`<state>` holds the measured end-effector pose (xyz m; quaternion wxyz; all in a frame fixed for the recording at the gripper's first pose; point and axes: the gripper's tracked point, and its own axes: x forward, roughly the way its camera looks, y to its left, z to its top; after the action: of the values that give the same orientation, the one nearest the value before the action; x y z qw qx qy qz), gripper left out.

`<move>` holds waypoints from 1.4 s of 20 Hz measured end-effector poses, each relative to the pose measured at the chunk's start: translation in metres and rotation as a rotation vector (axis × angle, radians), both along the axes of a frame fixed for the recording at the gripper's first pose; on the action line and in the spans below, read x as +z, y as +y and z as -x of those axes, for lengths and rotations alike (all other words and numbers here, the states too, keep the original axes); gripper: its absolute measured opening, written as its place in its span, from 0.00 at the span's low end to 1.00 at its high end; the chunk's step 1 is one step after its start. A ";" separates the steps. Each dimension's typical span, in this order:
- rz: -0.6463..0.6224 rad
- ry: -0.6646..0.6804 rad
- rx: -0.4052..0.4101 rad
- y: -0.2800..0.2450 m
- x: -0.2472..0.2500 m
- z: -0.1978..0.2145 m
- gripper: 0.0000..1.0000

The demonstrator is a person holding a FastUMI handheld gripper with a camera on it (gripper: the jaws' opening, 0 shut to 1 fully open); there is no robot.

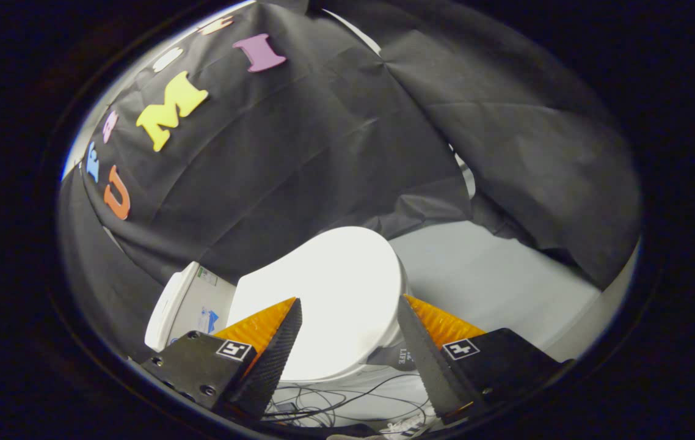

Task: Open the toilet lid.

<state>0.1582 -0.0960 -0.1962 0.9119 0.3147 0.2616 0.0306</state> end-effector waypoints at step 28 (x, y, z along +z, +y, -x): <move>-0.448 0.201 -0.006 -0.003 -0.092 0.023 0.33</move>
<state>0.1357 -0.0990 -0.2879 0.7889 0.5112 0.3368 0.0536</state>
